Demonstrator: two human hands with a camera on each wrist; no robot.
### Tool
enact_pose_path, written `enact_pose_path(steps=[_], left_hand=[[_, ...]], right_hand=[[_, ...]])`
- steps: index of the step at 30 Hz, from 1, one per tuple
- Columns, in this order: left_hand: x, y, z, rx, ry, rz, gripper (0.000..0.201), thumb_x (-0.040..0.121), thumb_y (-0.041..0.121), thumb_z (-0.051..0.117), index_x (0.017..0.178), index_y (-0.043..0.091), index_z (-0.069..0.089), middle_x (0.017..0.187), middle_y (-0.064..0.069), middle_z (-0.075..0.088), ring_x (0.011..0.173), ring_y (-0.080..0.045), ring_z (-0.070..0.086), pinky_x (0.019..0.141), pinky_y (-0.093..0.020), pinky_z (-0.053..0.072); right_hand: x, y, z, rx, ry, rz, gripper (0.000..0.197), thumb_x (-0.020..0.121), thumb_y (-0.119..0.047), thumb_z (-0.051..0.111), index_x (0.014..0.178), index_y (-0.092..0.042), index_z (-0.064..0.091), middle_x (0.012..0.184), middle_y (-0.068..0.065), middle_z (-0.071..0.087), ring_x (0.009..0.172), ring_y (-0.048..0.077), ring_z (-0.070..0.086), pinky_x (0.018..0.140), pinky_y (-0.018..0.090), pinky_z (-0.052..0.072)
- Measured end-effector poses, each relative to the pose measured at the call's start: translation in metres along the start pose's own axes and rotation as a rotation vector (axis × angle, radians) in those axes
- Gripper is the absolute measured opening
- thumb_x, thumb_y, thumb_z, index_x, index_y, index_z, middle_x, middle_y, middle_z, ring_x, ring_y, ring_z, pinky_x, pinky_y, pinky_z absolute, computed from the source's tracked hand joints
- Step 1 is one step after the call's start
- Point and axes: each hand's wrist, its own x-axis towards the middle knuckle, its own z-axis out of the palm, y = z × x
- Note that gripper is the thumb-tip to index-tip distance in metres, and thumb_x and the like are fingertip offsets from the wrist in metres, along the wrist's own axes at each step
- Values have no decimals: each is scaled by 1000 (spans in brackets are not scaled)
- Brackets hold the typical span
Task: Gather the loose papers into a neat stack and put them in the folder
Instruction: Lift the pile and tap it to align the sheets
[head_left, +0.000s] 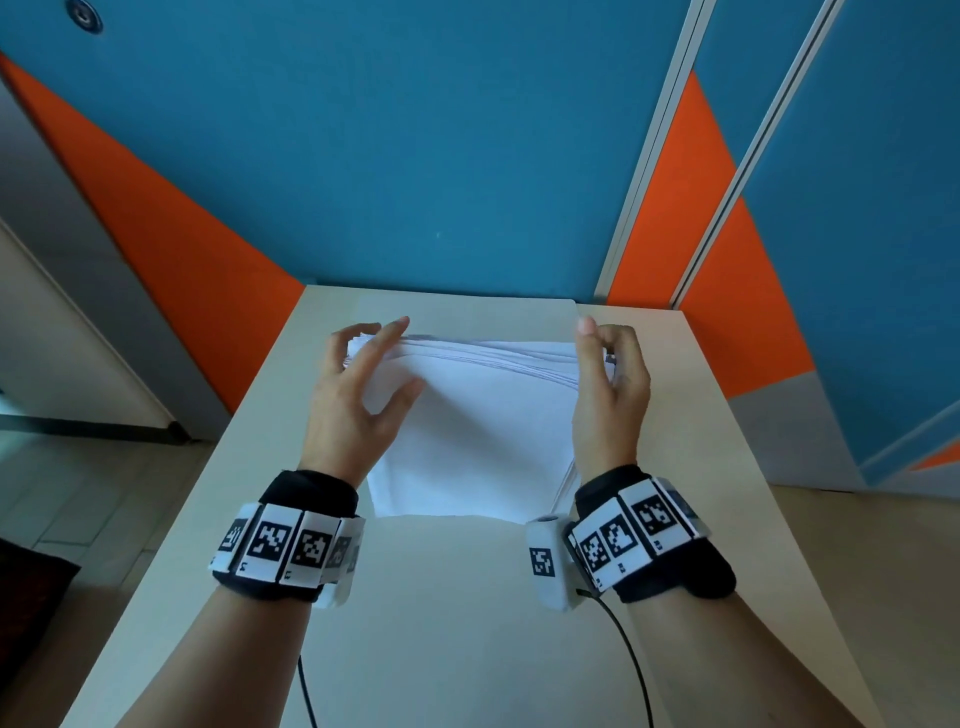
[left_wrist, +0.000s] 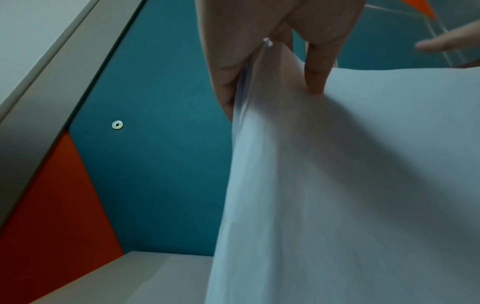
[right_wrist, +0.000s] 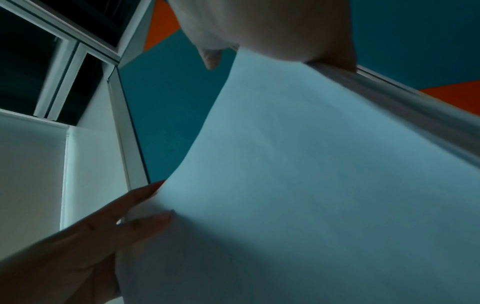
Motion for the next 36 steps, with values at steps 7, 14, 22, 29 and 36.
enact_pose_path(steps=[7, 14, 22, 29, 36], left_hand=[[-1, -5, -5, 46, 63, -19, 51, 74, 35, 72, 120, 13, 63, 121, -17, 55, 107, -9, 51, 87, 5, 32], [-8, -9, 3, -312, 87, -274, 81, 70, 11, 79, 135, 15, 32, 122, 23, 41, 103, 36, 37, 94, 8, 27], [-17, -34, 26, -646, -105, -643, 44, 76, 7, 71, 116, -5, 57, 74, 11, 76, 78, -11, 73, 67, -26, 57], [-13, -28, 22, -762, -46, -552, 63, 55, 27, 77, 113, 9, 58, 98, -2, 71, 86, -12, 71, 70, -21, 56], [-19, -45, 19, -812, -196, -663, 85, 45, 8, 83, 124, 8, 51, 106, -1, 72, 96, -14, 70, 72, -22, 57]], right_hand=[[11, 8, -7, -21, 103, 24, 20, 78, -1, 54, 68, -16, 45, 65, -5, 42, 57, 5, 38, 56, 16, 35], [16, 24, -33, 171, -424, 121, 95, 51, -44, 86, 129, -43, 32, 107, -6, 60, 102, -1, 60, 91, 15, 47], [2, 60, -43, -182, -481, 400, 44, 58, -29, 86, 97, -27, 66, 108, 1, 71, 106, 21, 65, 102, 48, 46], [5, 48, -38, 18, -402, 336, 32, 62, -12, 83, 90, -25, 73, 102, 3, 74, 102, 23, 69, 98, 48, 50], [12, 58, -55, -106, -562, 428, 51, 55, -12, 86, 102, -25, 69, 108, 1, 73, 106, 19, 67, 103, 47, 46]])
